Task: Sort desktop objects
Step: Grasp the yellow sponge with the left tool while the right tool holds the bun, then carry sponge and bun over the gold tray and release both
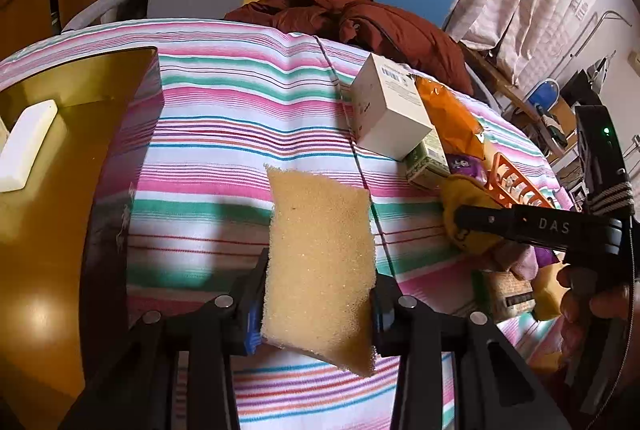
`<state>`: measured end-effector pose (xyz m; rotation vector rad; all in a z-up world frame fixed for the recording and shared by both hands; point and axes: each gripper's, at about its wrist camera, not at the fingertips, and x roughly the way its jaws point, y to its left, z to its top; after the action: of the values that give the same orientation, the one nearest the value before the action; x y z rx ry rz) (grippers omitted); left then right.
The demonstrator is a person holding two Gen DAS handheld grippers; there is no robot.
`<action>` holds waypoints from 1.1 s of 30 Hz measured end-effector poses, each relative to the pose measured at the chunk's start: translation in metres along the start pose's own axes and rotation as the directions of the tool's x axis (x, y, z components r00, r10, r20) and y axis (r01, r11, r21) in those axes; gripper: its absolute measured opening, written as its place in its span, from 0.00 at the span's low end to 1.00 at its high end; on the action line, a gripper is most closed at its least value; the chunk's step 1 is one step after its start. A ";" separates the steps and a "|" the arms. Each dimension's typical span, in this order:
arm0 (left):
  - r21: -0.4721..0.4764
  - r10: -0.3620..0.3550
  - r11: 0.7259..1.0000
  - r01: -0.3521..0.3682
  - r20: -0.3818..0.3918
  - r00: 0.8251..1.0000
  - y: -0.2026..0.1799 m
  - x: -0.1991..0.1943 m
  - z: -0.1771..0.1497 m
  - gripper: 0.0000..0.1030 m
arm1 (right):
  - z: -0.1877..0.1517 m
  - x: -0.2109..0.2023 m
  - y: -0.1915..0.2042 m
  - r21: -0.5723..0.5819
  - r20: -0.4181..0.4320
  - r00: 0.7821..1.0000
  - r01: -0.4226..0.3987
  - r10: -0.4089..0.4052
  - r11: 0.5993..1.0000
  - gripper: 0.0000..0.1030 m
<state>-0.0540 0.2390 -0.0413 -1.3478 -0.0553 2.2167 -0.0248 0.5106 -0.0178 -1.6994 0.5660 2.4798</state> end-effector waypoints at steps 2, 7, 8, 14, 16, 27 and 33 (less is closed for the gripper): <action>0.004 -0.007 1.000 0.007 0.001 1.000 -0.001 -0.003 -0.003 0.38 | -0.002 -0.002 0.004 -0.016 0.003 1.000 -0.015 0.015 1.000 0.46; 0.034 -0.015 0.999 0.015 0.018 1.000 -0.005 -0.013 -0.010 0.38 | 0.005 0.011 0.023 -0.050 -0.007 0.998 -0.061 0.061 0.997 0.44; 0.035 -0.021 0.999 0.020 0.019 1.000 -0.005 -0.015 -0.011 0.38 | 0.005 0.013 0.024 -0.051 -0.011 0.997 -0.074 0.074 0.996 0.44; 0.038 -0.059 0.998 0.058 0.024 0.998 -0.001 -0.027 -0.020 0.38 | -0.001 0.020 0.036 -0.047 -0.050 0.977 -0.211 0.209 0.976 0.44; 0.038 -0.069 0.997 0.068 0.029 0.997 0.000 -0.033 -0.023 0.38 | -0.002 0.023 0.045 -0.063 -0.056 0.973 -0.228 0.224 0.972 0.44; 0.021 -0.116 0.993 0.114 0.077 0.990 0.017 -0.069 -0.029 0.38 | -0.016 0.014 0.077 -0.199 -0.054 0.956 -0.293 0.288 0.935 0.44; -0.020 -0.117 0.992 0.121 0.134 0.984 0.046 -0.100 -0.026 0.38 | -0.017 0.001 0.099 -0.253 -0.029 0.939 -0.339 0.343 0.906 0.44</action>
<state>-0.0165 0.1470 0.0129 -1.1776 -0.2106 2.2084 -0.0369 0.4128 0.0008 -1.7986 0.6126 2.9214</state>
